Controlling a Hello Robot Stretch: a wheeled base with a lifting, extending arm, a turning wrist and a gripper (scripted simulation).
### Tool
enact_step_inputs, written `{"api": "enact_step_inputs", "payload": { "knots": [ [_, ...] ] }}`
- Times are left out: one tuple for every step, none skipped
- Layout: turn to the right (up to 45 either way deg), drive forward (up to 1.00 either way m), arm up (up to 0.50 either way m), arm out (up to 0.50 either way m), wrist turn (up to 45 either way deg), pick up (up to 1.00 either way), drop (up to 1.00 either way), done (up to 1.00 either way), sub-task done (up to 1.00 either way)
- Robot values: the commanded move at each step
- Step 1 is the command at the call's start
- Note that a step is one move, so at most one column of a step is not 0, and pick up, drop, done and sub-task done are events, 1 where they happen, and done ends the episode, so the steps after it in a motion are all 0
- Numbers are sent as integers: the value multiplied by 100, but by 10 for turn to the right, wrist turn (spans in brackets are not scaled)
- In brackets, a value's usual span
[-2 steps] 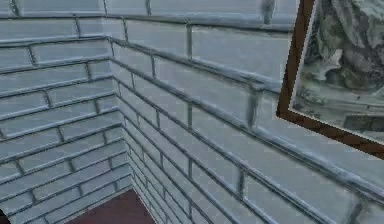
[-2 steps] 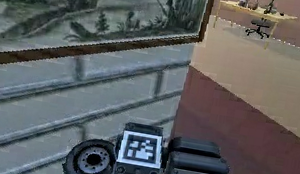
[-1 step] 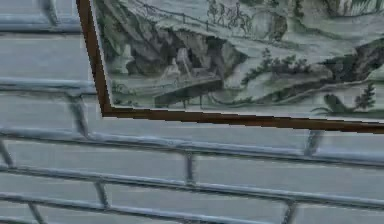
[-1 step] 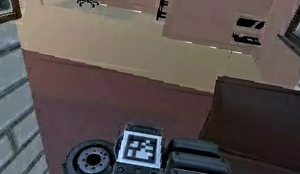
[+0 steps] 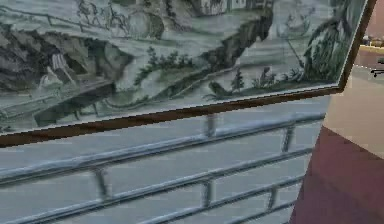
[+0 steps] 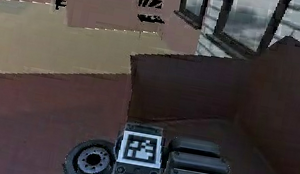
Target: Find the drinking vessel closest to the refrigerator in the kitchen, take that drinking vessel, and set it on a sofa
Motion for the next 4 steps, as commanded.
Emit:
{"api": "enact_step_inputs", "payload": {
  "knots": [
    [-450,0,0,0,0,0,0,0,0],
    [-450,0,0,0,0,0,0,0,0],
    [-390,0,0,0,0,0,0,0,0],
    [450,0,0,0,0,0,0,0,0]
  ]
}}
